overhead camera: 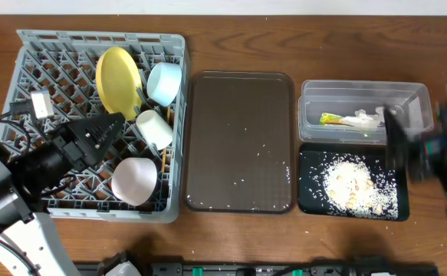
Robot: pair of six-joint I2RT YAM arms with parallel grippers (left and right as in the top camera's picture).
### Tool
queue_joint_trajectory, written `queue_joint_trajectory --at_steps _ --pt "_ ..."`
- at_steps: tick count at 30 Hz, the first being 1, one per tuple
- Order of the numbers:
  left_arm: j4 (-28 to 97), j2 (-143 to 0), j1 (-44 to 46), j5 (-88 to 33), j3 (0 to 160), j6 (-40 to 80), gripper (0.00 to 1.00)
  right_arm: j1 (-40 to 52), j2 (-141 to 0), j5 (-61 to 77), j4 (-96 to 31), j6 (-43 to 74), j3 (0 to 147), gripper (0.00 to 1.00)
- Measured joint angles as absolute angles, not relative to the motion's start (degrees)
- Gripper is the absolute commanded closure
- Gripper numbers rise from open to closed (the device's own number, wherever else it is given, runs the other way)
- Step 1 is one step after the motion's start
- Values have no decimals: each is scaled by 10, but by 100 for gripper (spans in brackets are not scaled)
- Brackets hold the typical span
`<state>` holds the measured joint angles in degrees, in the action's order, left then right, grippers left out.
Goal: Sort waste into correct bins and load items into the dishwasher
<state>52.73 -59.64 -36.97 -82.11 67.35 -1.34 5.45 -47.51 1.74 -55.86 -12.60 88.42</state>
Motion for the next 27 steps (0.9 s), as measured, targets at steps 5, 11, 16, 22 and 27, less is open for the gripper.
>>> queue_joint_trajectory --at_steps 5,11,16,22,27 --pt "528 -596 -370 -821 674 -13 9 55 -312 4 -485 -126 727 1" --pt "527 -596 -370 -821 674 -13 8 54 -136 -1 -291 -126 498 1" --pt "528 -596 -370 -821 674 -13 9 54 -24 4 -81 -123 294 1" --pt "527 -596 -370 -821 674 -13 9 54 -7 10 8 -105 155 1" --pt "527 -596 -370 -821 674 -13 8 54 -7 13 28 -92 72 1"
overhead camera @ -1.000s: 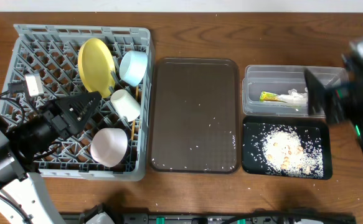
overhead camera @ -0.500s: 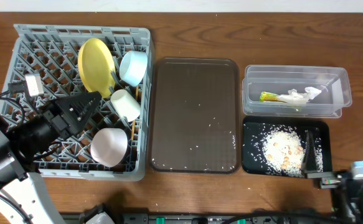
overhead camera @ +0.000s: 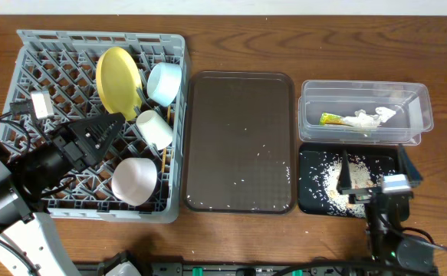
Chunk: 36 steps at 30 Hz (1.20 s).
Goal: Sort waste into correct bins and load items into the dishwasher
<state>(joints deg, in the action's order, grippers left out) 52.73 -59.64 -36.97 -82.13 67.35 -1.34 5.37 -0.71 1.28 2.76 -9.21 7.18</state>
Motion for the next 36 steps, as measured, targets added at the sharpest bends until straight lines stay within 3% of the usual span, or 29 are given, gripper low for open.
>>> queue_joint_trajectory --at_steps 7,36 --pt "528 -596 -370 -821 674 -13 8 54 -10 11 -40 -88 4 1" --pt "527 -596 -370 -821 674 -13 9 53 -8 10 -40 -84 4 1"
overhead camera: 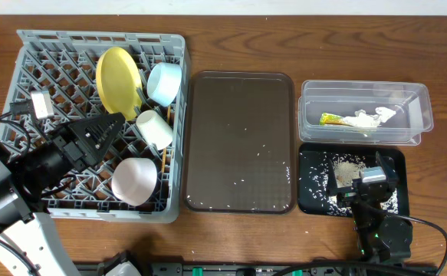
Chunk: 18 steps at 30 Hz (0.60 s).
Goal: Sort waste into correct bins and load items into the dishwasher
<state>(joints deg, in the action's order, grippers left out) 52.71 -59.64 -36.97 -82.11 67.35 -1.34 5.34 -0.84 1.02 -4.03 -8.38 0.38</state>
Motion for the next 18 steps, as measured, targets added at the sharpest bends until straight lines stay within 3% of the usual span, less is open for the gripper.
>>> queue_joint_trajectory --at_steps 10,18 --pt "529 -602 -369 -787 674 -14 9 53 -8 10 -40 -84 4 1" --pt "540 -581 -297 -571 674 -13 9 53 -8 10 -40 -84 4 1"
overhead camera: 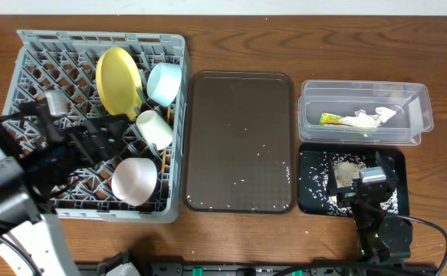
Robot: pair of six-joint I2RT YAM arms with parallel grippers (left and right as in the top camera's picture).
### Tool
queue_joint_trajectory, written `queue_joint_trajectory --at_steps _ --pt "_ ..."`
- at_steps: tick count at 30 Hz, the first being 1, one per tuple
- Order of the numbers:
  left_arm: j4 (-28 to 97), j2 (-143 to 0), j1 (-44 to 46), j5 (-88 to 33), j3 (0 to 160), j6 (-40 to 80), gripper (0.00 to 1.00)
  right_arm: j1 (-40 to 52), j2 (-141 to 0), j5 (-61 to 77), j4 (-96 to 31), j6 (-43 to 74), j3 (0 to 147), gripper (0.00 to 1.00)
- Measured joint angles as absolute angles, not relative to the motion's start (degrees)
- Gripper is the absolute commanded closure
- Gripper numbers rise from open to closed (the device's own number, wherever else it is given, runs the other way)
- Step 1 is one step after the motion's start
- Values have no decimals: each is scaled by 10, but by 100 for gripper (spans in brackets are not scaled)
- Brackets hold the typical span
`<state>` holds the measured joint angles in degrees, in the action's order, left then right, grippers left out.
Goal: Sort waste into correct bins and load items into the dishwasher
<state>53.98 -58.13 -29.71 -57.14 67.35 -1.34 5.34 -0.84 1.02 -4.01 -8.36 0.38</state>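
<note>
The grey dish rack (24, 37) holds an upright yellow plate (118, 79), a pale blue cup (164, 83), a white cup (155, 128) and a pink bowl (134, 180). My left gripper (108, 136) hovers over the rack's middle, left of the white cup, open and empty. The clear bin (307, 92) holds wrappers (357, 119). The black bin (311, 188) holds scattered rice and food scraps (350, 170). My right gripper (365, 184) sits low over the black bin's front, its fingers hidden under the wrist.
A brown tray (242, 138) lies between the rack and the bins, with only a few rice grains on it. The clear bin stands behind the black bin at the right. Both arm bases are at the table's front edge.
The left arm has shifted a little to the right and back over the rack, its gripper still empty. The right arm has not moved.
The right arm was a blur at the right edge beside the clear bin. Then it stood at the front of the black bin with its fingers spread. Then it was folded low there. The left arm held still over the rack until its small shift now.
</note>
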Motion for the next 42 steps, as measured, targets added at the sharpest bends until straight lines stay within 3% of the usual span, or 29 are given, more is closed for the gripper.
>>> queue_joint_trajectory --at_steps 6,12,19,25,42 --pt "505 -484 -82 -366 666 -14 9 53 -8 10 -40 -84 4 1" --pt "297 -347 54 -226 558 -15 8 53 -8 10 -40 -84 4 1" --pt "61 -198 62 -175 320 9 9 53 -7 10 -40 -84 4 1" --pt "-63 -111 47 -149 153 43 9 53 -7 10 -40 -84 4 1" --pt "-60 -10 39 -85 6 75 8 53 -7 10 -40 -84 4 1"
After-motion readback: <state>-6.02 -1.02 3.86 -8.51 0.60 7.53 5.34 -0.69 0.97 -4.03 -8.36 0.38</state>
